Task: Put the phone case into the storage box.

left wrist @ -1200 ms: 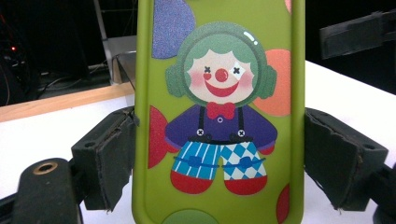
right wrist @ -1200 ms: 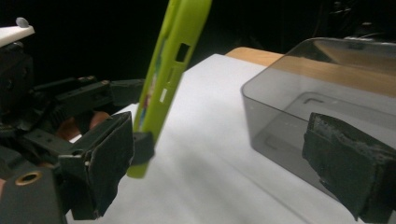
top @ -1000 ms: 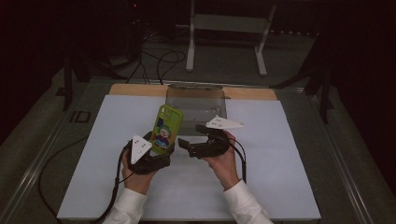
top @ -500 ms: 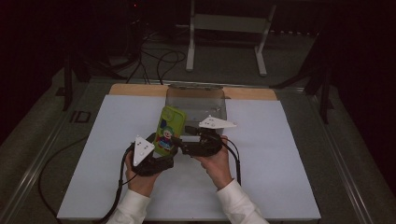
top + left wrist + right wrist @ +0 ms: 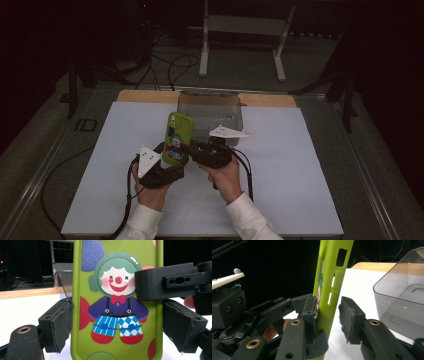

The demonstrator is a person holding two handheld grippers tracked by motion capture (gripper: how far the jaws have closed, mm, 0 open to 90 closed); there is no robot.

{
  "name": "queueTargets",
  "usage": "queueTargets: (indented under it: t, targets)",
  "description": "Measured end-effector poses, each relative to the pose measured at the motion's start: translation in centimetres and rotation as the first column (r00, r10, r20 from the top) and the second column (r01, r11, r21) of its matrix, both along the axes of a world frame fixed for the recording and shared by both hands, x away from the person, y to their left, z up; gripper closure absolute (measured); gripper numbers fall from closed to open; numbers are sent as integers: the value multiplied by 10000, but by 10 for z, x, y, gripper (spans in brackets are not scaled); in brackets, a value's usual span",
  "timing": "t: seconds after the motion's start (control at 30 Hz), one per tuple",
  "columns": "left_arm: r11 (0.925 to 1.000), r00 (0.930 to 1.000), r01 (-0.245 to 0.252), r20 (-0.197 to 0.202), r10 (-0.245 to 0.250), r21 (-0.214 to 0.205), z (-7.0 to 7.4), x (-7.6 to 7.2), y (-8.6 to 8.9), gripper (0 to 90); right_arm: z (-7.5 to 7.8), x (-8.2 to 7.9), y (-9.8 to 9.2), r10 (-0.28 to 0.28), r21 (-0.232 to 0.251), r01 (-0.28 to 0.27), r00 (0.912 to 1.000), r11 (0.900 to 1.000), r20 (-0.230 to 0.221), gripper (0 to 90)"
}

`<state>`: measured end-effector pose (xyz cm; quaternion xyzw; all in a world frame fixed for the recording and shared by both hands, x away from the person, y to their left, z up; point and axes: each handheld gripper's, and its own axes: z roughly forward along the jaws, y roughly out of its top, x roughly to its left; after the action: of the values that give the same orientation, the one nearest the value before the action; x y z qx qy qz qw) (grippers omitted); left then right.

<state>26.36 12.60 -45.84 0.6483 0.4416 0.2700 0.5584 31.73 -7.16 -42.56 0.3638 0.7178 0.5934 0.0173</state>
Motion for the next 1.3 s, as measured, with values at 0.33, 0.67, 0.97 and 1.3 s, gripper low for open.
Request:
queueTargets:
  t: [0.33,0.67,0.97,1.3]
  targets:
    - [9996,9997,-165,-159,161,-245,-2,0,0,158,-1,0,4,-11,71,12,10000,10000,-80,762]
    - [9998,9996,103,-264,-106,-150,-3,3,-1,143,0,-4,5,-24,-65,25,9998,10000,191,779]
    - [9974,9974,594,-423,-576,413,-4,7,-3,13,1,-5,5,24,-50,-23,9996,10000,295,779]
    - [9951,9972,663,-392,-635,738,-3,7,2,0,4,-5,1,-105,-81,109,9989,9999,456,779]
